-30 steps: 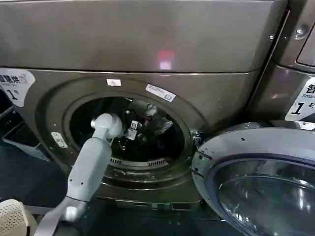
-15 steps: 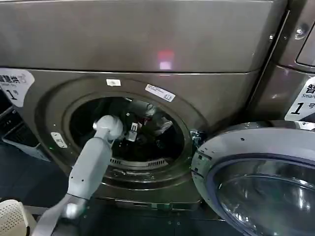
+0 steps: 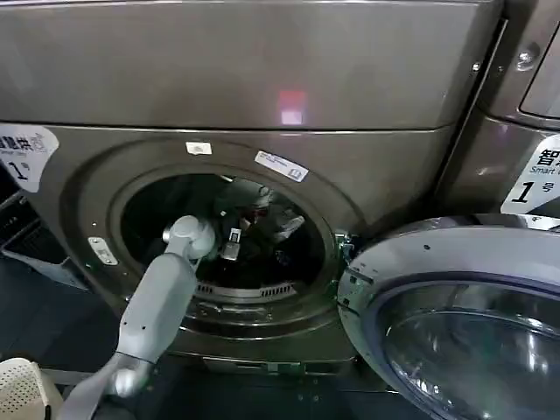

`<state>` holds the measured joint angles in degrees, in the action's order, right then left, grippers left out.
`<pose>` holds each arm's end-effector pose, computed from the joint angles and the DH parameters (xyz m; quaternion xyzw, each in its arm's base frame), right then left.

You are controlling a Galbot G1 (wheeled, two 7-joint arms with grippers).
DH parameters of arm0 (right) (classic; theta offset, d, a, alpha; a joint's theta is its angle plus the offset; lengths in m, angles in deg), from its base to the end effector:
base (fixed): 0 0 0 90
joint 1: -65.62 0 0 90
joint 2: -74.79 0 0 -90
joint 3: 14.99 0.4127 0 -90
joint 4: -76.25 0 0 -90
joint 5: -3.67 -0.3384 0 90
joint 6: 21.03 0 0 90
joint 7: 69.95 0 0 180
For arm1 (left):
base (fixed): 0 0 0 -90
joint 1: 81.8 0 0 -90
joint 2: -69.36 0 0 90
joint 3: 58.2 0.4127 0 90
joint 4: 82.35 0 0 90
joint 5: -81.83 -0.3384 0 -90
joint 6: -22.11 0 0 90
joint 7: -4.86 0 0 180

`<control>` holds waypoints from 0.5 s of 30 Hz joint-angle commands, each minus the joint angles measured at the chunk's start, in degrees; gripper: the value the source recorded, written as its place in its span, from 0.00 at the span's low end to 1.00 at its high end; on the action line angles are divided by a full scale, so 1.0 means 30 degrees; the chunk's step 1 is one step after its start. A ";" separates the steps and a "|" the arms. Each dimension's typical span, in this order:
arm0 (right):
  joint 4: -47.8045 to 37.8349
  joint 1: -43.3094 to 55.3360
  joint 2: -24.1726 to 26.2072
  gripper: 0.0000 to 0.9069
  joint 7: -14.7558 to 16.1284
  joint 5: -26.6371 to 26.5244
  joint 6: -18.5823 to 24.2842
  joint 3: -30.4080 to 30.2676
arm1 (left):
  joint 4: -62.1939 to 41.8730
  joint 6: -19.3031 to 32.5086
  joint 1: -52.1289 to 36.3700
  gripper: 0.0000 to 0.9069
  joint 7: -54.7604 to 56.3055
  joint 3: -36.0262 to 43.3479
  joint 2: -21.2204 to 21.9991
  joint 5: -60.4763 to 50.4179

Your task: Grasp the clothes from the dryer.

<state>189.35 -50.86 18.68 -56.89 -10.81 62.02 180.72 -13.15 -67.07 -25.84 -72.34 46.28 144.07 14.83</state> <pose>-0.1046 -0.4048 -0.0209 0.5311 0.7216 -0.3920 0.2089 0.5532 0.0642 -0.2718 -0.4432 -0.5660 -0.6068 0.3392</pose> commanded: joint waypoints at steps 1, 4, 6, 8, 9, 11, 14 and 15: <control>0.0029 -0.0032 0.0019 1.00 -0.0028 -0.0022 0.0004 0.0046 | -0.1009 -0.0049 -0.0377 0.65 -0.0011 -0.0014 0.0060 0.0238; 0.0047 -0.0021 0.0003 1.00 -0.0030 -0.0018 0.0004 0.0051 | -0.1634 -0.0072 -0.0566 0.60 -0.0017 0.0047 0.0131 0.0489; 0.0039 0.0003 0.0009 1.00 -0.0039 -0.0005 0.0001 0.0047 | -0.1804 -0.0069 -0.0614 0.59 -0.0014 0.0031 0.0147 0.0471; 0.0051 0.0054 0.0020 1.00 -0.0044 0.0008 -0.0003 0.0017 | -0.1817 -0.0080 -0.0629 0.58 -0.0014 0.0042 0.0098 0.0550; 0.0058 0.0073 0.0020 1.00 -0.0046 0.0011 -0.0004 -0.0002 | -0.1826 -0.0076 -0.0639 0.56 -0.0015 0.0040 0.0092 0.0559; 0.0099 0.0141 0.0011 1.00 -0.0044 0.0036 -0.0011 -0.0081 | -0.1844 -0.0094 -0.0671 0.56 -0.0014 0.0039 0.0067 0.0668; 0.0122 0.0239 0.0015 1.00 -0.0047 0.0081 -0.0017 -0.0200 | -0.1876 -0.0106 -0.0673 0.55 -0.0011 0.0034 0.0060 0.0679; 0.0122 0.0247 0.0019 1.00 -0.0043 0.0081 -0.0019 -0.0214 | -0.1883 -0.0113 -0.0668 0.55 -0.0014 0.0035 0.0065 0.0677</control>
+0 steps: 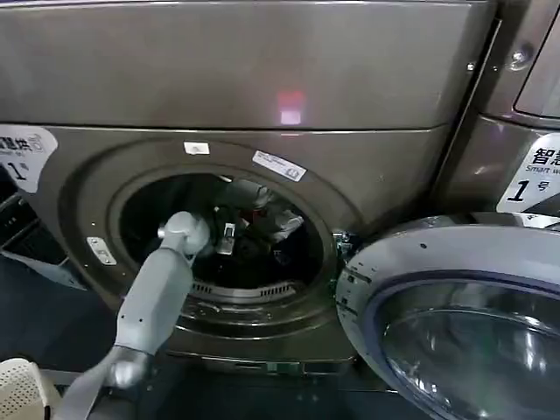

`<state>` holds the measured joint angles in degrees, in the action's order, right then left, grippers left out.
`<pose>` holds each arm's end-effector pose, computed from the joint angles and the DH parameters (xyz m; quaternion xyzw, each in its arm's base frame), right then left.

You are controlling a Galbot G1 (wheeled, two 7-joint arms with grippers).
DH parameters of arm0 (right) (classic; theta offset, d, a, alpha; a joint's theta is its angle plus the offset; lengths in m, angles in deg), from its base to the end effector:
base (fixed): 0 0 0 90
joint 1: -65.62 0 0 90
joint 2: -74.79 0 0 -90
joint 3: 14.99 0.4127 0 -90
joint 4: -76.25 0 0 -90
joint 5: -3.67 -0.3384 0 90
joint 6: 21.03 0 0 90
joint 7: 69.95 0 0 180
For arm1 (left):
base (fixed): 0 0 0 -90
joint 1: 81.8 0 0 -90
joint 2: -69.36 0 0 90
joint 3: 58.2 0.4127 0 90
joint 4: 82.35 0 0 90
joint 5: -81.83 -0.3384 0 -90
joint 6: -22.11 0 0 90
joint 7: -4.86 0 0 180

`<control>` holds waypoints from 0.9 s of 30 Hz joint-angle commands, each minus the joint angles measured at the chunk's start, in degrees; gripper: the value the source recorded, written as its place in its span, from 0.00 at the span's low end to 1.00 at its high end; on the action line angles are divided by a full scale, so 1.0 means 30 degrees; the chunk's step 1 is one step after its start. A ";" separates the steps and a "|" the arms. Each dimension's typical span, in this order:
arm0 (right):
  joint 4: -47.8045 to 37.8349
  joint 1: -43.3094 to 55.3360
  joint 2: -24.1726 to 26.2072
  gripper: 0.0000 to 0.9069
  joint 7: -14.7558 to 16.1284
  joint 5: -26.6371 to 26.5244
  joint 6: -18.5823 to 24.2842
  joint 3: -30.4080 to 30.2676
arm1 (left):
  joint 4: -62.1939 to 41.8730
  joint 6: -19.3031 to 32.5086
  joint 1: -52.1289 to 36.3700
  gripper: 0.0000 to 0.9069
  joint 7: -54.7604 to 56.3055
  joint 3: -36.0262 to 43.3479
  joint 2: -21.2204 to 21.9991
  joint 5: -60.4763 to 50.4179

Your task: Grasp the clothes from the dryer.

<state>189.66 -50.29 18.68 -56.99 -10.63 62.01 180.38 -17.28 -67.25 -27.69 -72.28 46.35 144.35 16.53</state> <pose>-0.1020 -0.4037 -0.0216 0.5309 0.7210 -0.3916 0.2121 0.5668 0.0694 -0.2766 -0.4538 -0.5724 -0.5866 0.3497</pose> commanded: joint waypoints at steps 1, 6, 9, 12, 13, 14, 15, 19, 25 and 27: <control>0.0015 0.0059 0.0024 1.00 -0.0015 0.0026 -0.0012 -0.0108 | -0.0508 -0.0046 -0.0045 0.55 -0.0032 0.0013 -0.0025 0.0074; -0.0017 0.0110 0.0063 1.00 -0.0021 0.0051 -0.0007 -0.0167 | -0.0507 -0.0013 -0.0080 0.43 -0.0035 0.0006 0.0048 0.0026; -0.0029 0.0088 0.0087 1.00 -0.0021 0.0047 0.0000 -0.0174 | -0.0527 0.0017 -0.0059 0.25 -0.0034 -0.0011 0.0057 -0.0018; -0.0069 0.0079 0.0134 1.00 -0.0029 0.0046 0.0001 -0.0144 | -0.0514 0.0083 -0.0024 0.09 -0.0031 -0.0021 0.0072 0.0039; -0.0065 0.0077 0.0137 1.00 -0.0029 0.0048 -0.0001 -0.0152 | -0.0477 0.0099 -0.0002 0.09 -0.0029 -0.0011 0.0077 0.0072; -0.0074 0.0079 0.0132 1.00 -0.0028 0.0047 -0.0001 -0.0161 | -0.0381 0.0109 0.0025 0.08 -0.0025 -0.0003 0.0068 0.0121; -0.0073 0.0090 0.0131 1.00 -0.0031 0.0049 0.0000 -0.0173 | -0.0312 0.0104 0.0057 0.06 -0.0017 0.0000 0.0049 0.0117; -0.0021 0.0078 0.0135 1.00 -0.0039 0.0025 -0.0021 -0.0191 | 0.0023 0.0149 0.0145 0.05 -0.0003 0.0019 -0.0131 0.0468; -0.0052 -0.0021 0.0111 1.00 -0.0045 -0.0053 -0.0018 -0.0074 | 0.0547 -0.0043 0.0263 0.01 0.0250 0.0106 -0.0378 0.1389; -0.0047 -0.0021 0.0096 1.00 -0.0056 -0.0081 -0.0018 -0.0064 | 0.0764 -0.0223 0.0329 0.01 0.0731 0.0150 -0.0458 0.1728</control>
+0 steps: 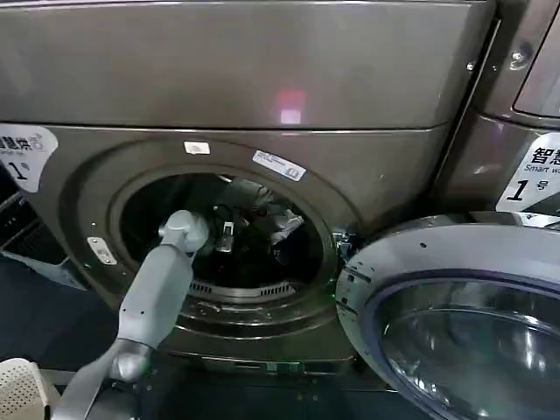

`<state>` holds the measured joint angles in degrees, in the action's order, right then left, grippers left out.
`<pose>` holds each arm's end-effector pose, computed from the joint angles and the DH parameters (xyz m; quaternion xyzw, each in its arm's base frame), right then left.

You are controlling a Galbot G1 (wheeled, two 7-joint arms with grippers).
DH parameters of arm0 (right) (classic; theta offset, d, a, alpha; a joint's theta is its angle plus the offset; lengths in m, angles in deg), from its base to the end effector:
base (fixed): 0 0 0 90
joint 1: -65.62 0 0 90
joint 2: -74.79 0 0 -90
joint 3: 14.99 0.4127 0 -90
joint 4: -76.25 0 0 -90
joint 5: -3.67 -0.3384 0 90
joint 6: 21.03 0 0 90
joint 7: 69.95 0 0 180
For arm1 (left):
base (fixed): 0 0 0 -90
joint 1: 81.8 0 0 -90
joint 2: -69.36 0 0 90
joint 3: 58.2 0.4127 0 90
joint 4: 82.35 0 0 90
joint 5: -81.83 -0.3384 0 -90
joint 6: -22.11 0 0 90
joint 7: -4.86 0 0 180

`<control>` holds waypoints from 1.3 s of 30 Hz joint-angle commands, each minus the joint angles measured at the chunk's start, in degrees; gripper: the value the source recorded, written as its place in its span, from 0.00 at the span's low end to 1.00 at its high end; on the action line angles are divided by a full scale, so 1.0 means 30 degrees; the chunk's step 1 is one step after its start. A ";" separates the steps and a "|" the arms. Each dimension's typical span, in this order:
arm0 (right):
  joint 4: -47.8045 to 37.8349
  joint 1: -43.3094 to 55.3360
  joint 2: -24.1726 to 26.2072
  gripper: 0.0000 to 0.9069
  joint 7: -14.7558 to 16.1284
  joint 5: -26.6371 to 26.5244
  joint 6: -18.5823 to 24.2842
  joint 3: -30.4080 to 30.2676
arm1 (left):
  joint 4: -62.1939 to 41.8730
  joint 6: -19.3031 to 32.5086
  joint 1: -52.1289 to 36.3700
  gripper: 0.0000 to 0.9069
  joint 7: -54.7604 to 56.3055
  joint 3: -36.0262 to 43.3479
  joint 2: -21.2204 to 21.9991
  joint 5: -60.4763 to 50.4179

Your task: Grasp the clothes from the dryer.

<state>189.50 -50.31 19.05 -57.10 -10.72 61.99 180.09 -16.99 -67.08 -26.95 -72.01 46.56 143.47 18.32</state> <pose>-0.0997 -0.4053 -0.0201 0.5286 0.7223 -0.3914 0.2134 0.5622 0.0763 -0.2818 -0.4597 -0.5754 -0.5804 0.3473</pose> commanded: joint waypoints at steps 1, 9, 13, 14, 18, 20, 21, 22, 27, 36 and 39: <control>-0.0020 -0.0017 -0.0026 1.00 -0.0022 -0.0076 -0.0005 0.0047 | 0.0757 -0.0340 0.0129 0.00 0.1274 0.0138 -0.0209 0.1439; -0.0073 -0.0051 -0.0031 1.00 -0.0028 -0.0155 0.0007 0.0045 | 0.1695 -0.1341 0.0568 0.00 0.6033 0.0784 -0.0058 0.2681; -0.0134 -0.0034 0.0009 1.00 -0.0023 -0.0177 0.0017 0.0054 | 0.1713 -0.1563 0.0497 0.00 0.8166 0.1231 0.0183 0.3032; -0.0148 -0.0034 0.0010 1.00 -0.0021 -0.0186 0.0026 0.0044 | 0.1698 -0.1824 0.0437 0.00 0.8813 0.1319 0.0263 0.3250; -0.0176 0.0013 0.0021 1.00 -0.0015 -0.0178 0.0040 -0.0021 | 0.1573 -0.3207 0.0197 0.00 1.1320 0.1637 0.0585 0.4357; -0.0166 0.0043 0.0023 1.00 -0.0018 -0.0182 0.0044 -0.0057 | 0.1701 -0.4737 0.0220 0.00 1.3548 0.1736 0.0641 0.5109; -0.0180 0.0062 0.0028 1.00 -0.0011 -0.0177 0.0050 -0.0082 | 0.1758 -0.5576 0.0255 0.00 1.4399 0.1838 0.0647 0.5518; -0.0201 0.0062 0.0032 1.00 -0.0013 -0.0176 0.0065 -0.0080 | 0.1922 -0.6342 0.0369 0.00 1.5425 0.1879 0.0647 0.6331; -0.0191 0.0117 0.0028 1.00 -0.0014 -0.0181 0.0071 -0.0113 | 0.2714 -0.8151 0.0977 0.00 1.9866 0.1696 0.0940 1.0242; -0.0160 0.0026 -0.0050 1.00 -0.0013 -0.0262 0.0115 -0.0044 | 0.5108 -0.9067 0.2671 0.00 2.6423 0.0381 0.1513 1.9174; -0.0128 0.0042 -0.0068 1.00 -0.0020 -0.0269 0.0116 -0.0046 | 0.5978 -0.8806 0.3442 0.00 2.7789 0.0141 0.1630 2.1546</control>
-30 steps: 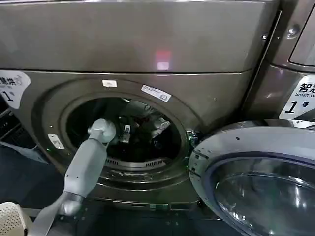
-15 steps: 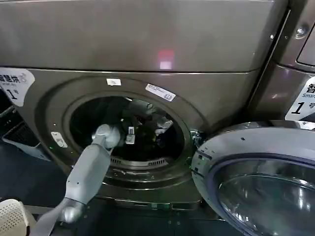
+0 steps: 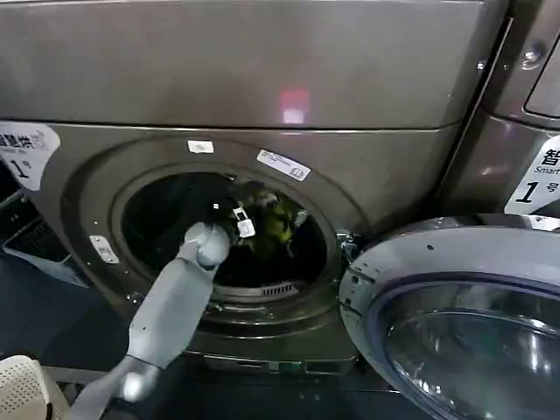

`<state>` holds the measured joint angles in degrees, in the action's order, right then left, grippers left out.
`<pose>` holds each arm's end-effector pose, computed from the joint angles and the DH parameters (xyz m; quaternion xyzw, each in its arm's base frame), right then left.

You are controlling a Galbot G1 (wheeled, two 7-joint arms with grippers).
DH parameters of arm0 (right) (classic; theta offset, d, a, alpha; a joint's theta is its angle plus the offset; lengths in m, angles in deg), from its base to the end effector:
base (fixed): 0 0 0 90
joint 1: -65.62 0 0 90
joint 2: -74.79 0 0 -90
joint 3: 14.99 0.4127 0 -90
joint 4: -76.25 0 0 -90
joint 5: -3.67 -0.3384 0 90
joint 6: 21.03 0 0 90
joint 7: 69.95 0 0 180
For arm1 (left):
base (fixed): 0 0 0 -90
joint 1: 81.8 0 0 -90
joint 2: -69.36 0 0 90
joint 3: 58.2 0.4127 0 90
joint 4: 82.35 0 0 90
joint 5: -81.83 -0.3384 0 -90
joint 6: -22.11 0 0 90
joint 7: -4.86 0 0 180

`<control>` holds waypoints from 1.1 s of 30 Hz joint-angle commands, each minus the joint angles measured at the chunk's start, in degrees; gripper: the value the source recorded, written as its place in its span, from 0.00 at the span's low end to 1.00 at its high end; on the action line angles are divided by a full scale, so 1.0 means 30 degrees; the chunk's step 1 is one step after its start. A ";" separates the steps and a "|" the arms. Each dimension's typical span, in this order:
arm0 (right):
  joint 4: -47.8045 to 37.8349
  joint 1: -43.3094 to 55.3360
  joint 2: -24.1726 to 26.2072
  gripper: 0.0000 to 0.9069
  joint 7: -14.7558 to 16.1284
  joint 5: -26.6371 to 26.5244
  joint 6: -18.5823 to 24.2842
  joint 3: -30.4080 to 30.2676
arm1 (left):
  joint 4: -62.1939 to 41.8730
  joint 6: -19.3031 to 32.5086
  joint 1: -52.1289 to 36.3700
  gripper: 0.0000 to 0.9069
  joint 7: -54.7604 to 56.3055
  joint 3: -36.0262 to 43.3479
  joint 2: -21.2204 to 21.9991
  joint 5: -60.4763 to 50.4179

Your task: Grasp the clothes from the dryer.

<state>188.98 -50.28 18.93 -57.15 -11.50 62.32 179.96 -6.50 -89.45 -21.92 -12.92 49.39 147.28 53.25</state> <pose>-0.1004 -0.4078 -0.0225 0.5275 0.7255 -0.3853 0.2166 0.5241 0.0067 -0.2800 -0.1366 -0.9077 -0.3862 0.0910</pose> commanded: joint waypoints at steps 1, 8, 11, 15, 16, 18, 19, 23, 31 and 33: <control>0.0068 0.0042 -0.0062 1.00 0.0002 -0.0009 0.0002 -0.0039 | 0.2820 -0.1173 0.2057 0.00 0.8503 -0.0823 0.0396 1.0657; 0.0114 0.0114 -0.0128 1.00 0.0001 0.0017 0.0100 -0.0101 | 0.5545 0.0984 0.4133 0.00 0.9495 -0.1501 0.1043 1.4203; 0.0105 0.0117 -0.0125 1.00 -0.0046 0.0033 0.0089 -0.0064 | 0.6486 0.1552 0.5156 0.00 0.9264 -0.2259 0.1613 1.3999; 0.0070 0.0126 -0.0132 1.00 -0.0123 0.0064 0.0090 0.0040 | 0.7705 0.1571 0.6684 0.00 0.8615 -0.2846 0.2141 1.3466; 0.0067 0.0131 -0.0151 1.00 -0.0122 0.0074 0.0091 0.0052 | 0.8004 0.1538 0.7030 0.00 0.8378 -0.2879 0.2243 1.3195; 0.0051 0.0187 -0.0184 1.00 -0.0142 0.0078 0.0087 0.0042 | 0.8420 0.1400 0.7665 0.00 0.8235 -0.2954 0.2480 1.2632; 0.0070 0.0214 -0.0229 1.00 -0.0153 0.0074 0.0082 0.0047 | 0.8666 0.1315 0.8112 0.00 0.8117 -0.3037 0.2617 1.2405; 0.0041 0.0234 -0.0299 1.00 -0.0432 0.0083 0.0050 0.0065 | 0.9257 0.1452 0.9276 0.00 0.7827 -0.3030 0.2943 1.1580; 0.0101 0.0094 -0.0276 1.00 -0.0675 0.0605 -0.0873 0.0120 | 1.0227 0.1550 1.0145 0.00 0.7868 -0.3216 0.3174 1.1443; 0.0115 0.0134 -0.0280 1.00 -0.0660 0.0579 -0.0860 0.0099 | 1.0286 0.1553 1.0190 0.00 0.7847 -0.3191 0.3159 1.1423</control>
<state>189.26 -49.98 18.16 -58.50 -10.17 61.08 180.28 20.43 -85.26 4.10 10.50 40.35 155.86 87.77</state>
